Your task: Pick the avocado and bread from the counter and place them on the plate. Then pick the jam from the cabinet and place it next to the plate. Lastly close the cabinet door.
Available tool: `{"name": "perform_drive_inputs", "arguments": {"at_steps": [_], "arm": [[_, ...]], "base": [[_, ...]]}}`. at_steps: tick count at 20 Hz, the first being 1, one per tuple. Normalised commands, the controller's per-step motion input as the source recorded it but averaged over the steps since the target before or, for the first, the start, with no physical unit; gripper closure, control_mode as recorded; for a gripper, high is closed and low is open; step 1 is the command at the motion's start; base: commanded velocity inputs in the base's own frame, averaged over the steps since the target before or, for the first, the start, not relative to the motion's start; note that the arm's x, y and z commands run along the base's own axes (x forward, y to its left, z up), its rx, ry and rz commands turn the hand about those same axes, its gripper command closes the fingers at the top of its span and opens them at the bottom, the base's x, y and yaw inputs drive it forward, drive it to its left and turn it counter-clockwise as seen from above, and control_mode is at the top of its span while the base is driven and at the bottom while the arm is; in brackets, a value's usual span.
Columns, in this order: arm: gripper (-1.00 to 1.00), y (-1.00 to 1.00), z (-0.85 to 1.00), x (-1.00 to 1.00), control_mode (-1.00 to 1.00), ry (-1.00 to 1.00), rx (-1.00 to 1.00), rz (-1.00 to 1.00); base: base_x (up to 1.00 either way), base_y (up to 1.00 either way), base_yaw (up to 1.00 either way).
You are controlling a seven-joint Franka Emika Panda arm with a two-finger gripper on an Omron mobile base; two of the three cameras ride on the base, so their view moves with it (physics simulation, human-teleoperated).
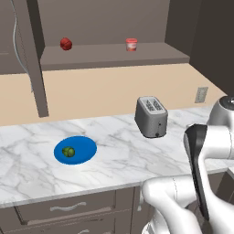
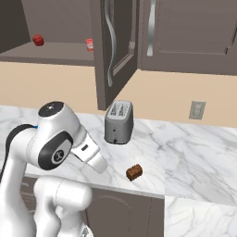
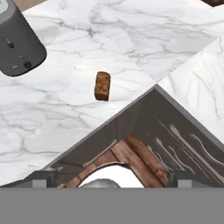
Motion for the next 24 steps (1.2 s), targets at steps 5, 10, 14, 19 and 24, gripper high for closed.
{"name": "perform_drive_inputs", "arguments": {"at_steps": [5,10,14,19,24], "arm": [[-1.0,-0.29,-0.35,0.01,-1.0,0.0,0.0,-0.04],[-1.0,-0.22,-0.33,0.08,-1.0,0.0,0.0,-0.03],[-1.0,-0.11,-0.3,0.17,-1.0,0.02,0.0,-0.02],[-1.0,-0.08,-0.27,0.26,-1.0,0.03,0.0,-0.03],[-1.0,-0.08,-0.31,0.33,-1.0,0.01,0.0,0.0]], "base": [[0.0,0.0,0.0],[0.0,0.0,0.0],[0.0,0.0,0.0],[0.0,0.0,0.0],[0.0,0.0,0.0]]}}
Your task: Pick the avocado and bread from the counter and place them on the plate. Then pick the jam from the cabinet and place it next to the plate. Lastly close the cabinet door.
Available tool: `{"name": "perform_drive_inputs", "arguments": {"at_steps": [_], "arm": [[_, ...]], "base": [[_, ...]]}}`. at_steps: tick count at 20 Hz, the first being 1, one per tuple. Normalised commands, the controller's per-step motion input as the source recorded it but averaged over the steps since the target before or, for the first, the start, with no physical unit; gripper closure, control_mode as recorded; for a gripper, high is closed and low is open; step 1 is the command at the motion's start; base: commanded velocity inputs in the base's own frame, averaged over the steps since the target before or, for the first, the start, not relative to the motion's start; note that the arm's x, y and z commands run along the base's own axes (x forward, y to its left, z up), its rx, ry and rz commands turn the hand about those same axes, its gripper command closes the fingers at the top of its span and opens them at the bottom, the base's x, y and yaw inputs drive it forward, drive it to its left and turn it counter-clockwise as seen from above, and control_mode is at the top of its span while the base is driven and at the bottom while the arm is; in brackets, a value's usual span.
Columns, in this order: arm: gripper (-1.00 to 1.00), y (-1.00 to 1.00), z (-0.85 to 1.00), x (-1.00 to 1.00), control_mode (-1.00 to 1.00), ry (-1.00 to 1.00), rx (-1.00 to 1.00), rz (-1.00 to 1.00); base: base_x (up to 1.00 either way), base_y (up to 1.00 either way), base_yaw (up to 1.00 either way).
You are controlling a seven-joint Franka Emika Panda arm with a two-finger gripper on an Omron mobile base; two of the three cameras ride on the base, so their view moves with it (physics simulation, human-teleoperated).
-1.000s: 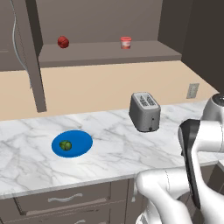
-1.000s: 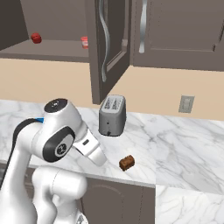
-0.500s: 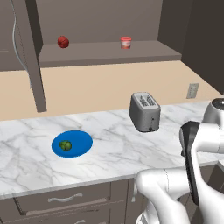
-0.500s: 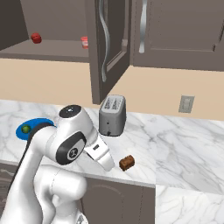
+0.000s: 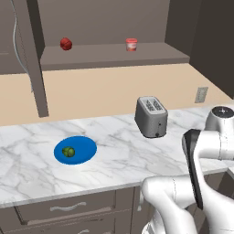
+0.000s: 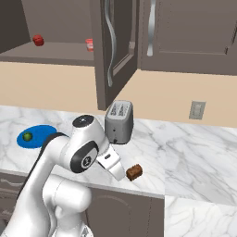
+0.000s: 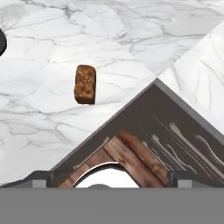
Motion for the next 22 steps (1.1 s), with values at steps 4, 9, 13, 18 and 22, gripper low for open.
{"name": "perform_drive_inputs", "arguments": {"at_steps": [4,9,13,18,22], "arm": [[-1.0,-0.11,-0.26,0.29,-1.0,0.0,0.0,0.0],[-1.0,-0.13,-0.26,0.27,-1.0,0.0,0.0,0.0],[-1.0,-0.14,-0.27,0.27,-1.0,0.0,0.0,0.0],[-1.0,-0.14,-0.25,0.26,-1.0,0.0,0.0,0.0],[-1.0,-0.16,-0.24,0.25,-1.0,0.0,0.0,0.0]], "base": [[0.0,0.0,0.0],[0.0,0.0,0.0],[0.0,0.0,0.0],[0.0,0.0,0.0],[0.0,0.0,0.0]]}}
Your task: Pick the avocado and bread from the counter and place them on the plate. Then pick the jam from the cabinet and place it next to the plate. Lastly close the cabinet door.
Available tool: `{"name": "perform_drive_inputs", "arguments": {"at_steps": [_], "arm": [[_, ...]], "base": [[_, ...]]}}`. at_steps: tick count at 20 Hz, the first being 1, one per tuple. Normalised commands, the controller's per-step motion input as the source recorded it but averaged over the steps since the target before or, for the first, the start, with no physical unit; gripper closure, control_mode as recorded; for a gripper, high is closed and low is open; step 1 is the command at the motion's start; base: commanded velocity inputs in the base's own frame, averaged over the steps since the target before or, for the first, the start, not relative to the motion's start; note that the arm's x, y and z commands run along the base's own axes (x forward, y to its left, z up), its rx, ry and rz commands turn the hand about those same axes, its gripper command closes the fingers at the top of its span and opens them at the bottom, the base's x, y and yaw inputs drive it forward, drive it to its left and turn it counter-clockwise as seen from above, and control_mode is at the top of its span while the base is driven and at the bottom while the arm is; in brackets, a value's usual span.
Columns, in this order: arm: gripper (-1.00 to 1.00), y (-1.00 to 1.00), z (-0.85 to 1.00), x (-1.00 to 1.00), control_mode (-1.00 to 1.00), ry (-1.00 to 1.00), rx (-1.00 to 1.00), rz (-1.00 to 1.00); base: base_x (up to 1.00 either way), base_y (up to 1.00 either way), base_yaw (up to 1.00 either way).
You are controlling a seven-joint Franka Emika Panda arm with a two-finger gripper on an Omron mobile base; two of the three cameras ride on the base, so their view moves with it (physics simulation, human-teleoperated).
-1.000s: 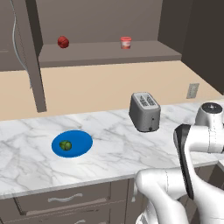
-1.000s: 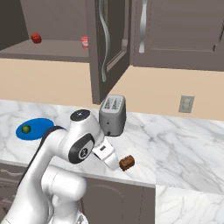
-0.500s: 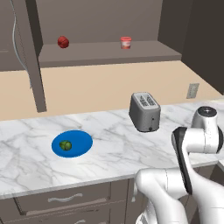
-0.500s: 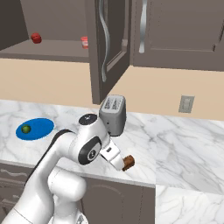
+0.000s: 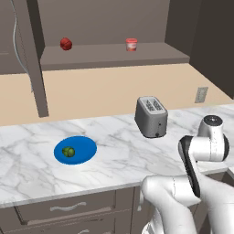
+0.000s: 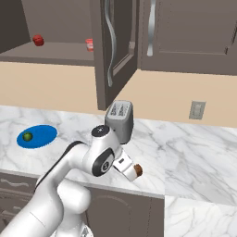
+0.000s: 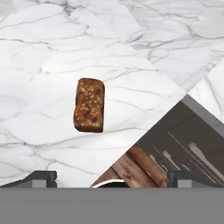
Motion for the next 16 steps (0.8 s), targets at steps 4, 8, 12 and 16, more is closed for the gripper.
{"name": "perform_drive_inputs", "arguments": {"at_steps": [4,8,12,16], "arm": [[-1.0,-0.15,-0.25,0.26,-1.0,0.0,0.0,0.0],[-1.0,-0.15,-0.26,0.29,-1.0,0.0,0.0,0.0],[-1.0,-0.13,-0.25,0.3,-1.0,0.01,0.0,0.0],[-1.0,-0.12,-0.24,0.32,-1.0,0.03,0.0,0.0]], "base": [[0.0,0.0,0.0],[0.0,0.0,0.0],[0.0,0.0,0.0],[0.0,0.0,0.0]]}}
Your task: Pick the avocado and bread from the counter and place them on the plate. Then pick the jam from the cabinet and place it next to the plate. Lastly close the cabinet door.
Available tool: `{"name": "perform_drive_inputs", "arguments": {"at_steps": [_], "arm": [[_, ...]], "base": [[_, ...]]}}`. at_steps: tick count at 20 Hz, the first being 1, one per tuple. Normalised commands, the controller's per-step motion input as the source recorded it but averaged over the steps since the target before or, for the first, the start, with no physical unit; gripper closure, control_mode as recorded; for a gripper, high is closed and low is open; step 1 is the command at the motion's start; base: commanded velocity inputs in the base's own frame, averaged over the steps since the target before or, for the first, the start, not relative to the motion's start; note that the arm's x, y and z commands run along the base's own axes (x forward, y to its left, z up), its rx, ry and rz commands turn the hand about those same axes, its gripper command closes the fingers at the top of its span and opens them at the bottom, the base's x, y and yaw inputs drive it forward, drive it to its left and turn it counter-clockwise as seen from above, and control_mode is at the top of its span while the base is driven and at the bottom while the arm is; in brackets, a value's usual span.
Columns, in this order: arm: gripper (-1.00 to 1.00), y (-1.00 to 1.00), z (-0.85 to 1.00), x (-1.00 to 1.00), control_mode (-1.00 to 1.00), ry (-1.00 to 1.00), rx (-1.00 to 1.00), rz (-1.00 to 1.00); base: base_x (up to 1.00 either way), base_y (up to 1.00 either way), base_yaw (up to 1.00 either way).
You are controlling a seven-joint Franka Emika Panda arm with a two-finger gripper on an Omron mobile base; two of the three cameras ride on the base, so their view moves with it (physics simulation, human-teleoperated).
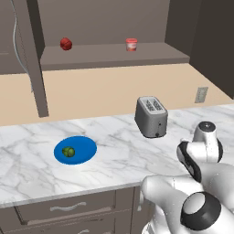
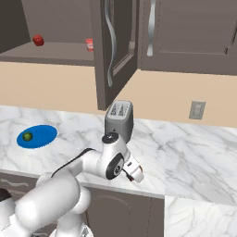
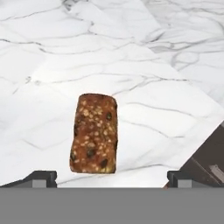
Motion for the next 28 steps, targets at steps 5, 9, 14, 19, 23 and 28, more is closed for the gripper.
{"name": "perform_drive_inputs", "arguments": {"at_steps": [5,9,14,19,23,28], "arm": [[-1.0,-0.11,-0.19,0.35,-1.0,0.04,0.0,0.0],[-1.0,-0.12,-0.17,0.33,-1.0,0.05,0.0,0.0],[-1.0,-0.12,-0.2,0.24,-1.0,0.05,0.0,0.0],[1.0,-0.03,-0.33,0.13,-1.0,0.09,0.0,0.0],[1.0,-0.02,-0.41,0.08,-1.0,0.11,0.0,0.0],[1.0,-0.02,-0.3,-0.06,-1.0,0.04,0.02,0.0]], "base": [[0.0,0.0,0.0],[0.0,0.0,0.0],[0.0,0.0,0.0],[0.0,0.0,0.0],[0.0,0.0,0.0],[0.0,0.0,0.0]]}}
